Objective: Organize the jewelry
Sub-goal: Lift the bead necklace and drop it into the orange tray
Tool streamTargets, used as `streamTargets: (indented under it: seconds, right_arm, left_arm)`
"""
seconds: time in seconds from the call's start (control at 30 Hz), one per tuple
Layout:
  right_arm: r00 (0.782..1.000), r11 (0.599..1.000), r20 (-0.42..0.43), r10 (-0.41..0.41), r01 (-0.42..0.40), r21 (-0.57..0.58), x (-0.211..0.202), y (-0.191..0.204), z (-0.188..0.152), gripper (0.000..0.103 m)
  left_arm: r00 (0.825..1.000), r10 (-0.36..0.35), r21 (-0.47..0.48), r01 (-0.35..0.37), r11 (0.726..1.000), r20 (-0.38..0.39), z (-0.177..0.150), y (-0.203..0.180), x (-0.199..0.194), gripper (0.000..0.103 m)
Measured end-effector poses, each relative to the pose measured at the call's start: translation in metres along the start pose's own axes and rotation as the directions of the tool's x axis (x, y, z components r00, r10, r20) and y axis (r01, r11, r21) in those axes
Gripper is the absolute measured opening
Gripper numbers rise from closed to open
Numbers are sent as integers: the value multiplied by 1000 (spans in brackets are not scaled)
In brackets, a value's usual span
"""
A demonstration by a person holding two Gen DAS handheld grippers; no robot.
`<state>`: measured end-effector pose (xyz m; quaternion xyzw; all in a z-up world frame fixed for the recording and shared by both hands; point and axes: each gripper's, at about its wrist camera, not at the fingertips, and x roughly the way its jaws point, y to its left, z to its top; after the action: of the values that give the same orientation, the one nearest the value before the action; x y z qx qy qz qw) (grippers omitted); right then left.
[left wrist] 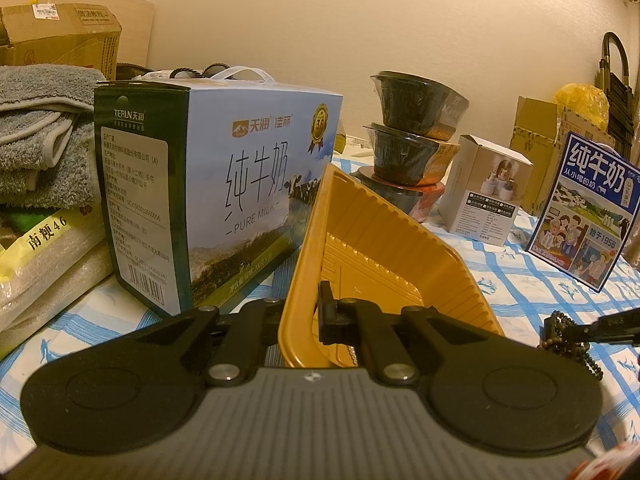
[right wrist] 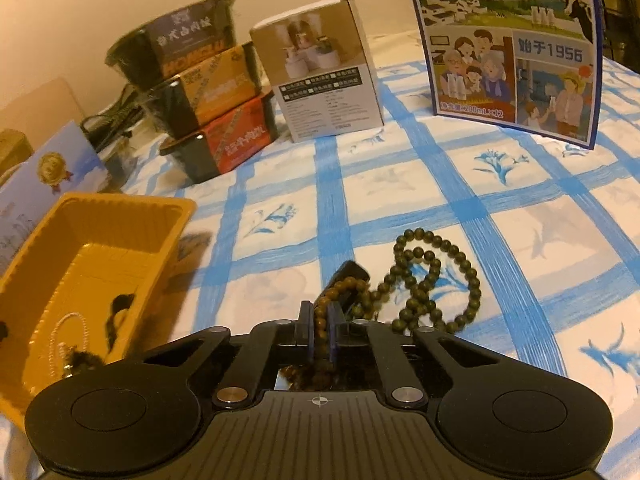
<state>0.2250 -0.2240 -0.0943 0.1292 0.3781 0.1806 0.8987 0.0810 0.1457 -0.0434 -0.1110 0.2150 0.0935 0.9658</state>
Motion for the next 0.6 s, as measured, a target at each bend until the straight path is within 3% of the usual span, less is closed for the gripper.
streamTargets:
  seconds: [0.27, 0.6]
  right_arm:
    - [985, 990, 127, 115, -125, 68, -69, 2, -3, 7]
    - [951, 981, 259, 170, -188, 46, -136, 12, 16, 7]
  left_arm:
    - [1000, 0, 1, 0, 1000, 0, 0, 1, 0, 6]
    - [1000, 1, 1, -1, 1000, 2, -1, 0, 0, 6]
